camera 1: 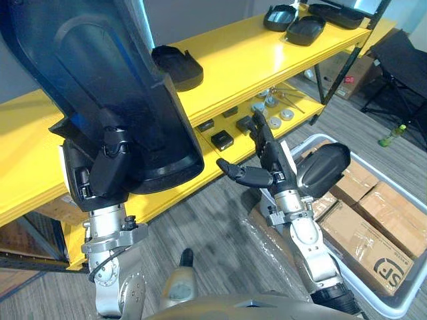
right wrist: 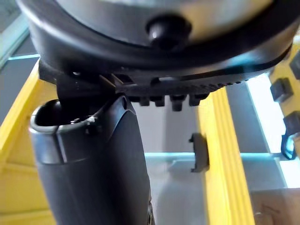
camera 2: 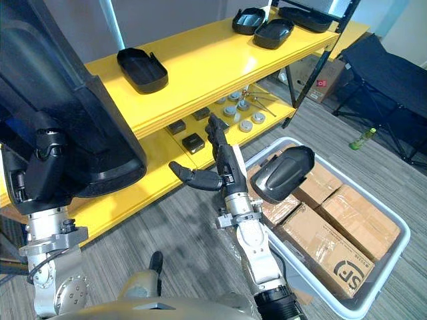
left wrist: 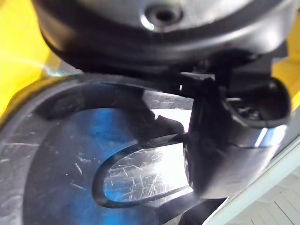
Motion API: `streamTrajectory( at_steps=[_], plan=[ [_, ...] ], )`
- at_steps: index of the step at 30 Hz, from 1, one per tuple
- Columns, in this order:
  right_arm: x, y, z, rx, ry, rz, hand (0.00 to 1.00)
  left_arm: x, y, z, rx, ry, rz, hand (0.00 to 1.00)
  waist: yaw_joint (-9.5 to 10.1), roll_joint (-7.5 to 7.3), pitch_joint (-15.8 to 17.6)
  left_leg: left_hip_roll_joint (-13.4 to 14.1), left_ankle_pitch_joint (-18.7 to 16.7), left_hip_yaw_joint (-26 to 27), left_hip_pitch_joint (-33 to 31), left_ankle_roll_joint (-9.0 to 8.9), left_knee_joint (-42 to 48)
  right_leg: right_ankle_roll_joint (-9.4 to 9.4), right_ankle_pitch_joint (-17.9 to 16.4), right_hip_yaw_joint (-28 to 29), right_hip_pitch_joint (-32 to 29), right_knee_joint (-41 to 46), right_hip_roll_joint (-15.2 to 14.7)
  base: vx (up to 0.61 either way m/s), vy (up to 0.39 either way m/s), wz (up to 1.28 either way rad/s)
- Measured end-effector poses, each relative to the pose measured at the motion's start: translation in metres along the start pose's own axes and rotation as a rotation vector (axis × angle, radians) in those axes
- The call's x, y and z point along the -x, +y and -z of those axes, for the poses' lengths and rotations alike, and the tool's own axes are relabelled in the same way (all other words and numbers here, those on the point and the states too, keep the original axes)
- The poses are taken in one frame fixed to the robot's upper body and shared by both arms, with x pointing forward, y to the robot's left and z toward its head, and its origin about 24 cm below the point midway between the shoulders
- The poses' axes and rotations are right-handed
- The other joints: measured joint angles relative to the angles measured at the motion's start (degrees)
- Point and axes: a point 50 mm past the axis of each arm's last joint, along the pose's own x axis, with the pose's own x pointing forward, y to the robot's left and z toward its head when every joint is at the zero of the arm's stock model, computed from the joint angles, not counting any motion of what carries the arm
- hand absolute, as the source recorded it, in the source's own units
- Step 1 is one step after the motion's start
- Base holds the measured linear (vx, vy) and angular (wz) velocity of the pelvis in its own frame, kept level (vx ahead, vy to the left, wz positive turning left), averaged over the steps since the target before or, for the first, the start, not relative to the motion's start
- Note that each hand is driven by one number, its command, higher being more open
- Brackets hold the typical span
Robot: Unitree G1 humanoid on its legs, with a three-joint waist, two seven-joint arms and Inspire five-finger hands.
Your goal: Walk over and take three plastic housings, then place them on the shelf
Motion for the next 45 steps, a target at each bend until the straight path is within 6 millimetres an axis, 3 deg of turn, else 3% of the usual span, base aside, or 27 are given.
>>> streamTrajectory(
  at_steps=[1, 2, 3, 4, 5, 6, 7, 8, 9, 10, 12, 13, 15, 16, 17, 18, 19, 20, 21, 22, 24, 27, 31, 38, 42, 45],
  plan=[
    [-0.001, 0.001, -0.002, -0.006, -0.015, 0.009, 1.00, 0.000, 0.001, -0.001, -0.014, -0.005, 0.000, 0.00, 0.34, -0.13, 0.20, -0.26, -1.53, -0.05, -0.85, 0.37, 2.61, 0.10, -0.47, -0.08, 0.48, 0.53, -0.29, 0.06, 0.176, 0.13],
    [-0.003, 0.003, -0.006, -0.016, -0.041, 0.030, 1.00, -0.001, 0.003, -0.003, -0.033, -0.013, 0.003, 0.00, 0.97, -0.57, 0.41, -0.90, -4.81, 0.25, -2.60, 1.96, 8.34, -0.68, -1.49, -0.46, 1.25, 1.06, -1.15, 0.11, 0.235, 0.18],
    [-0.003, 0.003, -0.009, -0.024, -0.055, 0.055, 1.00, -0.002, 0.004, -0.006, -0.042, -0.022, 0.010, 0.00, 1.64, -1.56, 0.82, -1.91, -8.20, 3.54, -3.44, 5.08, 14.36, -2.58, -2.53, -1.02, 3.13, 0.75, -2.47, 0.15, 0.241, 0.24],
    [-0.003, 0.003, -0.010, -0.031, -0.063, 0.074, 1.00, -0.002, 0.004, -0.008, -0.035, -0.031, 0.017, 0.00, 1.60, -1.09, 0.21, -2.99, -11.25, 6.20, -2.97, 6.94, 16.20, -4.85, -2.83, -1.29, 4.75, 2.34, -2.76, 0.18, 0.147, 0.21],
    [-0.003, 0.003, -0.013, -0.035, -0.081, 0.084, 1.00, -0.004, 0.003, -0.011, -0.024, -0.046, 0.024, 0.00, 1.73, -0.65, 0.12, -3.38, -13.14, 5.87, -2.79, 6.07, 16.72, -7.47, -2.82, -0.85, 3.48, 6.71, -3.59, 0.21, 0.149, 0.40],
    [-0.003, 0.004, -0.014, -0.051, -0.101, 0.102, 1.00, -0.005, 0.004, -0.013, -0.010, -0.062, 0.031, 0.00, 1.59, -1.08, -0.18, -4.86, -14.39, 5.41, -2.40, 7.04, 16.94, -10.31, 0.62, 1.52, -1.71, 17.24, -6.73, 0.26, 0.213, 0.54],
    [-0.005, 0.007, -0.016, -0.066, -0.114, 0.108, 1.00, -0.006, 0.004, -0.016, -0.022, -0.074, 0.036, 0.00, 1.25, -1.74, -0.70, -6.46, -14.70, 4.76, -1.29, 7.84, 15.30, -10.77, 5.61, 5.75, -6.04, 24.60, -7.91, 0.27, 0.244, 0.57],
    [-0.006, 0.009, -0.016, -0.074, -0.117, 0.107, 1.00, -0.007, 0.004, -0.018, -0.028, -0.079, 0.040, 0.00, 1.17, -1.50, -0.56, -7.07, -14.75, 4.18, -0.75, 8.30, 14.48, -9.56, 6.16, 7.68, -7.82, 27.93, -7.57, 0.39, 0.202, 0.63],
    [-0.011, 0.016, -0.017, -0.094, -0.131, 0.090, 1.00, -0.009, 0.005, -0.020, -0.034, -0.092, 0.026, 0.00, 0.61, -1.65, -0.63, -8.01, -14.43, 2.09, 1.71, 10.02, 12.29, -7.84, 1.96, 9.85, -10.86, 34.29, -4.44, 0.37, 0.108, 0.54],
    [-0.014, 0.017, -0.017, -0.095, -0.134, 0.083, 1.00, -0.009, 0.005, -0.020, -0.030, -0.094, 0.014, 0.00, 0.36, -1.52, -0.58, -8.24, -14.25, 1.29, 3.02, 10.23, 11.01, -7.55, 0.12, 9.83, -11.39, 34.54, -3.06, 0.44, 0.087, 0.60],
    [-0.022, 0.018, -0.022, -0.092, -0.170, 0.055, 1.00, -0.012, 0.005, -0.019, -0.018, -0.099, -0.005, 0.00, 0.01, -0.54, -0.98, -8.37, -12.73, -1.89, 7.12, 9.35, 6.30, -8.03, -4.16, 9.95, -14.76, 27.70, 3.80, 0.35, 0.026, 0.86],
    [-0.024, 0.015, -0.028, -0.129, -0.205, 0.048, 1.00, -0.015, 0.002, -0.017, -0.005, -0.108, -0.002, 0.00, -1.32, 0.20, -1.36, -8.59, -12.36, -5.26, 7.73, 9.04, 5.22, -7.99, -4.20, 13.13, -17.18, 21.15, 8.15, 0.33, -0.028, 1.35],
    [-0.023, 0.009, -0.035, -0.152, -0.239, 0.061, 1.00, -0.018, -0.001, -0.010, 0.026, -0.103, 0.011, 0.00, -2.85, 0.19, -1.59, -9.88, -12.48, -9.86, 8.91, 8.67, 4.63, -5.75, -2.81, 20.09, -19.32, 15.42, 11.28, 0.38, -0.106, 1.67],
    [-0.023, 0.002, -0.036, -0.139, -0.247, 0.087, 1.00, -0.017, 0.000, -0.001, 0.032, -0.065, 0.009, 0.00, -3.07, -0.06, -1.74, -11.40, -13.28, -12.76, 11.26, 7.35, 4.52, -4.11, -0.01, 23.79, -19.77, 10.46, 11.77, 0.37, -0.164, 1.57],
    [-0.023, 0.000, -0.036, -0.133, -0.248, 0.097, 1.00, -0.015, -0.001, 0.002, 0.035, -0.048, 0.010, 0.00, -3.02, -0.51, -2.01, -11.91, -13.88, -13.15, 12.07, 6.40, 4.76, -4.76, 3.36, 23.72, -19.36, 7.24, 11.32, 0.40, -0.224, 1.46],
    [-0.024, -0.006, -0.037, -0.123, -0.253, 0.118, 1.00, -0.012, 0.001, 0.003, 0.025, -0.030, 0.012, 0.00, -2.80, -2.52, -3.20, -13.52, -15.15, -13.14, 12.89, 4.72, 5.46, -5.42, 14.11, 22.77, -19.18, 1.73, 9.91, 0.32, -0.217, 0.95],
    [-0.023, -0.011, -0.038, -0.103, -0.260, 0.124, 1.00, -0.011, 0.001, 0.005, 0.026, -0.023, 0.006, 0.00, -2.72, -1.94, -3.64, -13.15, -16.21, -13.06, 12.83, 4.12, 6.36, -5.44, 12.03, 21.12, -18.60, 2.32, 9.38, 0.39, -0.235, 1.01],
    [-0.023, -0.023, -0.042, -0.055, -0.275, 0.135, 1.00, -0.009, 0.000, 0.007, 0.036, -0.006, -0.002, 0.00, -2.18, 0.42, -4.32, -10.32, -17.15, -11.38, 12.32, 3.37, 7.51, -6.29, 12.56, 18.43, -16.34, -0.22, 10.91, 0.39, -0.230, 0.80],
    [-0.025, -0.033, -0.047, -0.021, -0.300, 0.154, 1.00, -0.010, -0.001, 0.007, 0.037, -0.009, 0.001, 0.00, -2.27, 1.08, -4.61, -8.21, -17.15, -7.93, 12.11, 3.36, 7.10, -6.72, 12.85, 16.44, -14.08, -3.61, 11.76, 0.35, -0.198, 0.69],
    [-0.025, -0.040, -0.050, -0.001, -0.313, 0.170, 1.00, -0.011, -0.002, 0.007, 0.039, -0.008, 0.004, 0.00, -2.46, 1.41, -4.79, -7.17, -17.14, -6.02, 11.94, 3.35, 6.64, -7.10, 13.12, 15.34, -13.21, -5.13, 12.07, 0.25, -0.152, 0.79],
    [-0.021, -0.070, -0.063, 0.073, -0.372, 0.277, 1.00, -0.015, -0.007, 0.010, 0.051, 0.006, 0.056, 0.00, -4.06, 1.70, -4.95, -4.65, -15.81, 3.01, 11.25, 3.60, 4.43, -7.79, 13.62, 10.93, -10.63, -8.96, 12.12, 0.16, -0.091, 0.88],
    [-0.004, -0.095, -0.077, 0.127, -0.421, 0.422, 1.00, -0.016, -0.011, 0.013, 0.056, 0.029, 0.117, 0.00, -5.05, 1.93, -5.06, -4.67, -13.25, 9.66, 13.45, 4.17, -0.15, -7.57, 13.76, 7.92, -7.69, -11.75, 11.09, 0.11, -0.030, 0.57],
    [0.001, -0.097, -0.092, 0.151, -0.486, 0.438, 1.00, -0.021, -0.013, 0.015, -0.015, 0.054, 0.152, 0.00, -5.83, 2.79, -5.48, -5.51, -12.53, 10.24, 15.05, 4.41, -2.69, -7.02, 14.69, 8.18, -6.48, -13.82, 10.69, 0.05, 0.033, -0.02],
    [0.009, -0.095, -0.090, 0.184, -0.444, 0.336, 1.00, -0.026, 0.002, 0.029, -0.309, 0.231, 0.273, 0.00, -6.77, 3.43, -5.87, -6.27, -11.98, 12.73, 16.73, 5.32, -5.69, -6.38, 16.81, 11.07, -6.45, -16.50, 10.82, -0.03, 0.041, -0.22],
    [0.011, -0.093, -0.084, 0.187, -0.394, 0.277, 1.00, -0.023, 0.025, 0.069, -0.297, 0.474, 0.180, 0.00, -7.65, 3.62, -5.86, -6.23, -11.61, 13.88, 16.68, 5.94, -6.58, -6.59, 18.28, 12.18, -6.91, -17.67, 11.20, -0.08, 0.000, -0.16],
    [0.009, -0.089, -0.082, 0.147, -0.380, 0.241, 1.00, -0.008, 0.038, 0.094, -0.304, 0.644, 0.100, 0.00, -7.92, 3.64, -5.83, -6.01, -11.58, 14.76, 16.45, 6.00, -6.58, -6.98, 19.21, 13.14, -7.29, -18.51, 11.67, -0.11, -0.023, -0.21]
  ],
)
